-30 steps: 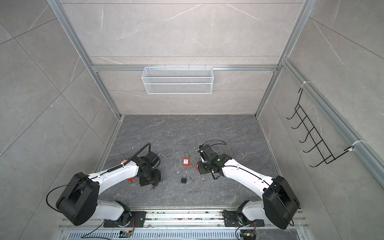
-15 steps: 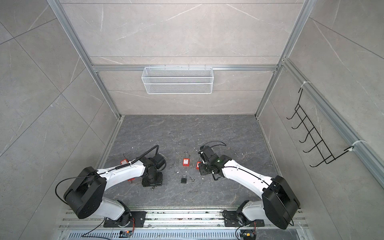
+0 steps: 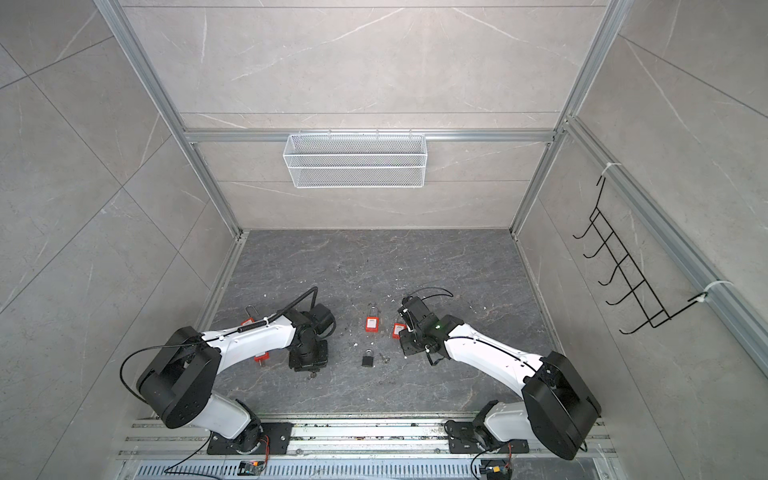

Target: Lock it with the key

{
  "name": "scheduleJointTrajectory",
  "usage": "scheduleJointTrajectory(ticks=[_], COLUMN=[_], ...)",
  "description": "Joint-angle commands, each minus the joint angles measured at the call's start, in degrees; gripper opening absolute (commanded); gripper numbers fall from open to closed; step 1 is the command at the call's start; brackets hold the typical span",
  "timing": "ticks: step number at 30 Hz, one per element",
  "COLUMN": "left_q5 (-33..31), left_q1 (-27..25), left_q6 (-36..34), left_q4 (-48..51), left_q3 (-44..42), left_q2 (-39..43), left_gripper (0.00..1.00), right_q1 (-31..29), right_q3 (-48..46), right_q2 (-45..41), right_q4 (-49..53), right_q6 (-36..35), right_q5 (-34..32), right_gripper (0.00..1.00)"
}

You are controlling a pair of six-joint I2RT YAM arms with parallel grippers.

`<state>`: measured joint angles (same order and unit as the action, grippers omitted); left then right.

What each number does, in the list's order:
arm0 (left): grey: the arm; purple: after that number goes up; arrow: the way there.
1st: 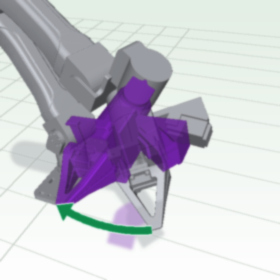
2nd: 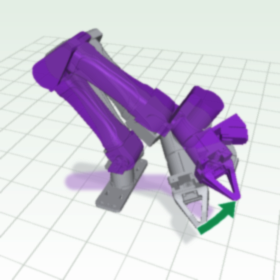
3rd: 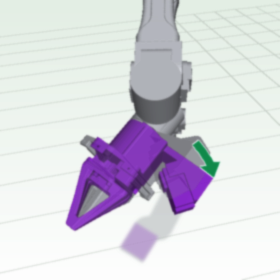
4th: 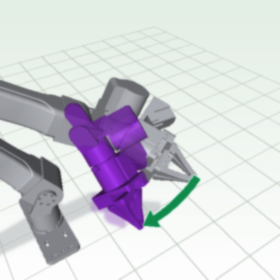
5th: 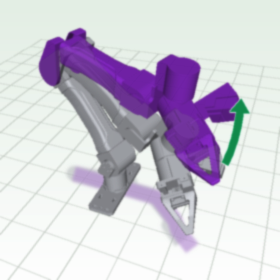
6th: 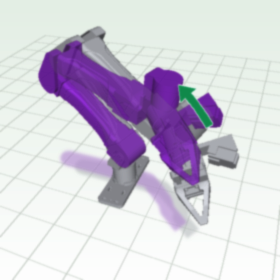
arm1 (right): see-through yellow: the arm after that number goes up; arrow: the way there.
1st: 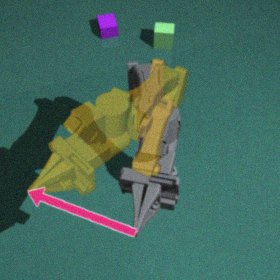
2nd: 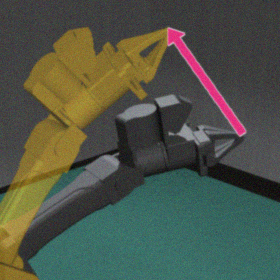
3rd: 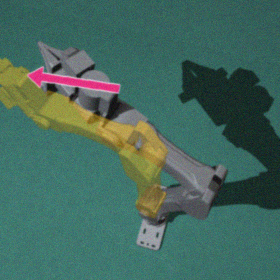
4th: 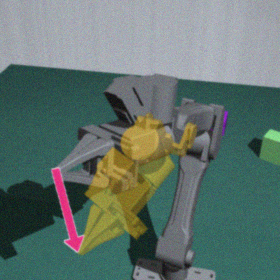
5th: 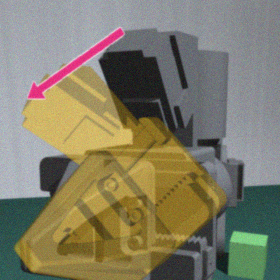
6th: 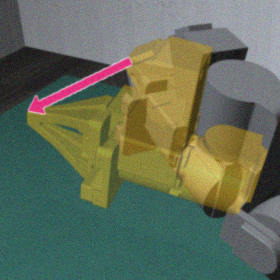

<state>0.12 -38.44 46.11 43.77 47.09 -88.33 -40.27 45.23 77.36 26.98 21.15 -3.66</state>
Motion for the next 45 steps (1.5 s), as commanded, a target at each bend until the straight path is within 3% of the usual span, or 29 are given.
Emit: scheduleJointTrajectory(ticks=[1,20,25,31,34,39,45], left_q5=[1.4,6.9,5.8,1.7,0.6,1.9,17.0], left_q1=[-0.4,-0.3,0.0,1.8,6.2,18.5,33.8], left_q6=[3.0,6.2,5.0,2.8,-0.2,-7.4,-12.8], left_q4=[1.9,-3.3,-4.1,-4.8,-3.6,-1.6,-6.1], left_q3=[2.1,9.2,9.3,6.8,5.1,2.9,0.1], left_q2=[-0.8,-7.4,-4.6,4.4,10.2,17.7,19.4], left_gripper=[0.44,0.45,0.52,0.62,0.68,0.76,0.86], right_q1=[-0.2,-0.3,-0.7,-4.8,-7.4,-12.9,-17.5], right_q3=[-1.0,2.9,7.4,13.6,17.6,26.4,33.4], right_q2=[-1.0,-1.0,-0.8,0.9,4.0,13.1,24.6], right_q4=[-1.2,2.7,7.5,13.5,15.5,16.5,9.0], right_q6=[-1.2,-1.9,2.7,10.8,15.7,21.9,28.4], right_q5=[0.2,5.0,8.1,8.4,8.7,8.1,13.3], right_gripper=[0.35,0.36,0.37,0.39,0.4,0.44,0.47])
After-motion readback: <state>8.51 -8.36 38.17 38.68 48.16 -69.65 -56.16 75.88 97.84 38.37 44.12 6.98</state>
